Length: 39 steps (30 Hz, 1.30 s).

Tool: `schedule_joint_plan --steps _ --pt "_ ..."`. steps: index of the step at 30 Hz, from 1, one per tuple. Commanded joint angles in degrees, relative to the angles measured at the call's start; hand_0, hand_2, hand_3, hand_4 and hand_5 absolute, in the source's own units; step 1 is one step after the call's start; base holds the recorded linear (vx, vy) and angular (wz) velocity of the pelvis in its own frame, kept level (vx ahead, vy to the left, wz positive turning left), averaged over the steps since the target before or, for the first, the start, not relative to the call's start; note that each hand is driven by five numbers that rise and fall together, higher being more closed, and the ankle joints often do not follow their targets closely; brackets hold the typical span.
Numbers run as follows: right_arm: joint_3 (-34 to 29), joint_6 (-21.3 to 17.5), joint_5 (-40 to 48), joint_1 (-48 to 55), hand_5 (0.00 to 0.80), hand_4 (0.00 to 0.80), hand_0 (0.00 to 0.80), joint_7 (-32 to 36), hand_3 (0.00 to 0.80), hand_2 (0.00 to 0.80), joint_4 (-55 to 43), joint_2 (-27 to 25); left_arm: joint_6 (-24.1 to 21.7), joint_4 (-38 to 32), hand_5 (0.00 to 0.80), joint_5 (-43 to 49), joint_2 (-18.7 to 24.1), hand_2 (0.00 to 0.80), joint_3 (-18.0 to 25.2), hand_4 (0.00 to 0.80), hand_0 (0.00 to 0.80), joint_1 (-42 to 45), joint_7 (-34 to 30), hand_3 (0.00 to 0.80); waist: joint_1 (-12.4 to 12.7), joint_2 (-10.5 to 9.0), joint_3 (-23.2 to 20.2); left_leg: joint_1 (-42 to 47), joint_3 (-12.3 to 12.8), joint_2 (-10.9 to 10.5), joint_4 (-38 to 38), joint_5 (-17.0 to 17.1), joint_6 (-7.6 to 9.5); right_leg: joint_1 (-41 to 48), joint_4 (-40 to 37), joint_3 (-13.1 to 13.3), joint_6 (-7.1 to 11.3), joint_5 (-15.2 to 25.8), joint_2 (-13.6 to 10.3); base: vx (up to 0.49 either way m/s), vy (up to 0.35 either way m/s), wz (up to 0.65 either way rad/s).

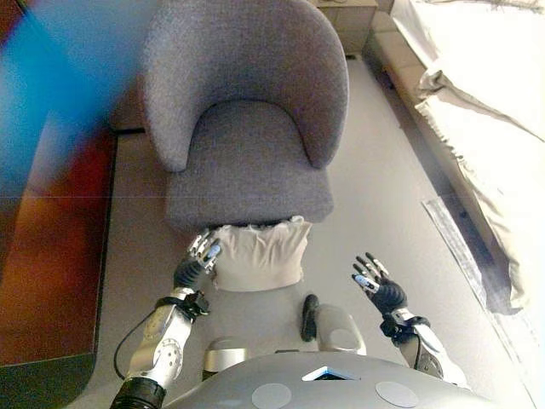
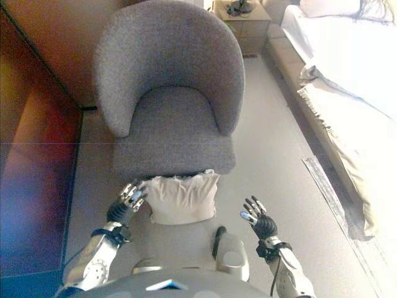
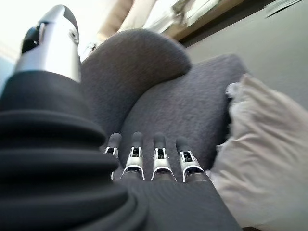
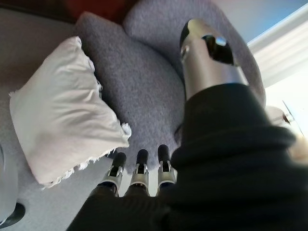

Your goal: Pick up the cushion and take it to the sofa

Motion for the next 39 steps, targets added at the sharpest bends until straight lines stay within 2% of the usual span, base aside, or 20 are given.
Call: schedule_joint_plan --steps 1,5,7,8,10,11,15,19,21,23,24,29,34,36,39 --pt "-0.1 -1.4 0.6 0.5 0.000 0.000 0.000 1.2 0.000 0.000 -4.0 -1.3 -2.4 -4.3 0.000 -1.8 0.7 0.000 0.9 0.000 0.000 2.1 -1.6 0.000 -0.2 -1.41 -1.7 0.4 0.3 -0.9 8.8 7.2 3.78 1.7 -13.3 2.2 5.87 9.9 -2.9 0.107 -0.219 -0.07" --pt "-0.4 -2.3 0.9 0.5 0.000 0.000 0.000 2.0 0.000 0.000 -3.5 -2.0 -3.2 -4.0 0.000 -2.2 0.3 0.000 0.3 0.000 0.000 1.7 -2.7 0.000 -0.5 -1.09 -1.7 -3.0 0.3 -1.1 17.1 11.0 3.41 3.7 -12.8 0.9 2.82 6.8 -1.2 0.082 -0.221 -0.10" --pt "-0.7 -2.8 1.0 0.6 0.000 0.000 0.000 1.2 0.000 0.000 -3.7 -2.1 -2.8 -4.3 0.000 -2.5 0.1 0.000 -0.2 0.000 0.000 1.3 -2.9 0.000 -0.6 -1.08 -1.3 -6.5 2.2 -0.4 21.1 12.3 3.52 5.0 -12.5 -0.1 1.50 5.7 -1.1 0.057 -0.146 -0.06" --pt "-0.9 -3.3 1.1 0.7 0.000 0.000 0.000 1.0 0.000 0.000 -3.5 -2.1 -2.8 -4.2 0.000 -2.6 0.0 0.000 -0.6 0.000 0.000 0.8 -2.8 0.000 -0.5 -1.16 -1.0 -8.0 2.7 -0.3 20.9 11.8 3.86 5.4 -12.5 -0.3 1.32 5.5 -1.3 0.065 -0.085 -0.02" --pt "-0.8 -3.9 1.3 0.5 0.000 0.000 0.000 1.2 0.000 0.000 -3.3 -2.0 -3.3 -3.9 0.000 -2.7 -0.1 0.000 -1.1 0.000 0.000 0.2 -2.9 0.000 -0.3 -0.73 -0.4 -8.7 2.9 -0.4 17.1 11.7 3.99 5.7 -12.0 -0.2 1.35 4.9 -1.0 0.069 0.007 -0.02" --pt "-0.8 -4.2 1.2 0.4 0.000 0.000 0.000 1.3 0.000 0.000 -3.3 -2.0 -3.8 -3.8 0.000 -2.8 -0.1 0.000 -1.4 0.000 0.000 0.1 -2.9 0.000 -0.1 -0.18 -0.2 -8.3 2.5 -0.3 13.0 12.3 3.53 5.9 -11.9 0.0 1.58 4.6 -0.5 0.075 0.053 0.01" --pt "-0.2 -5.8 2.0 0.0 0.000 0.000 0.000 0.7 0.000 0.000 -3.8 -1.8 -4.2 -4.5 0.000 -1.6 0.1 0.000 -2.1 0.000 0.000 -0.5 -2.9 0.000 1.5 1.46 1.1 -8.3 -0.4 -0.2 -0.9 13.2 1.69 6.8 -12.1 0.6 2.74 3.6 0.3 0.052 0.064 0.09" --pt "-0.3 -7.0 2.0 0.0 0.000 0.000 0.000 -0.7 0.000 0.000 -4.8 -1.3 -4.6 -5.0 0.000 -0.6 0.3 0.000 -3.3 0.000 0.000 -1.3 -4.1 0.000 3.0 2.27 2.6 -12.3 -1.0 -1.3 -5.8 14.6 0.55 9.4 -13.6 0.1 3.46 2.6 -0.4 0.050 0.106 0.01" --pt "-0.5 -7.9 2.3 0.1 0.000 0.000 0.000 -1.6 0.000 0.000 -4.6 -0.9 -3.9 -5.1 0.000 -0.6 0.3 0.000 -3.6 0.000 0.000 -1.9 -5.0 0.000 3.2 2.44 3.1 -13.7 0.6 -2.2 -5.0 13.9 0.89 9.9 -13.4 -0.7 3.68 2.2 -1.3 0.057 0.148 -0.36" --pt "-0.7 -9.0 3.3 0.6 0.000 0.000 0.000 -2.2 0.000 0.000 -4.5 0.1 -2.5 -5.4 0.000 -0.2 0.6 0.000 -4.0 0.000 0.000 -2.7 -6.0 0.000 2.7 2.73 3.4 -14.7 4.7 -2.5 -4.3 13.7 1.33 10.0 -11.8 -2.2 3.92 1.3 -2.4 0.082 0.194 0.24" --pt "-0.7 -9.3 3.3 0.9 0.000 0.000 0.000 -2.4 0.000 0.000 -4.3 0.4 -2.3 -5.4 0.000 0.0 0.8 0.000 -4.1 0.000 0.000 -2.6 -6.2 0.000 2.5 2.72 3.4 -14.6 5.2 -2.8 -4.2 13.4 1.72 10.1 -11.4 -2.3 4.08 1.1 -2.9 0.140 0.198 0.37" --pt "-1.1 -8.3 1.6 2.4 0.000 0.000 0.000 -0.3 0.000 0.000 -4.3 1.4 -3.1 -5.8 0.000 0.3 2.4 0.000 -4.1 0.000 0.000 -1.2 -5.8 0.000 2.5 1.83 2.4 -14.2 5.8 -4.6 -2.5 11.0 4.07 11.3 -11.5 -1.2 5.18 1.2 -4.3 0.171 0.112 0.02" --pt "-0.2 -7.4 1.6 0.7 0.000 0.000 0.000 -1.0 0.000 0.000 -4.2 1.9 -2.3 -4.9 0.000 0.0 3.1 0.000 -3.2 0.000 0.000 -1.1 -5.7 0.000 3.7 0.68 2.4 -14.1 6.8 -5.0 0.6 8.6 5.24 12.1 -11.4 -1.4 6.53 1.7 -5.9 0.132 0.063 -0.12" --pt "0.1 -6.9 1.0 0.3 0.000 0.000 0.000 -1.6 0.000 0.000 -3.7 2.2 -1.9 -4.9 0.000 1.8 3.3 0.000 -3.4 0.000 0.000 -0.9 -4.5 0.000 4.5 0.24 2.5 -14.5 7.4 -5.2 1.7 7.8 5.78 12.3 -10.8 -2.0 6.74 2.0 -7.0 0.095 0.048 -0.09" --pt "1.1 -6.8 -0.3 -0.8 0.000 0.000 0.000 -1.3 0.000 0.000 -2.5 2.8 -2.1 -4.0 0.000 4.5 3.7 0.000 -3.4 0.000 0.000 -1.1 -3.2 0.000 6.2 -0.37 2.9 -15.9 9.2 -5.2 3.4 6.9 7.23 12.1 -6.2 -4.4 6.94 3.6 -9.8 0.046 -0.004 -0.25"
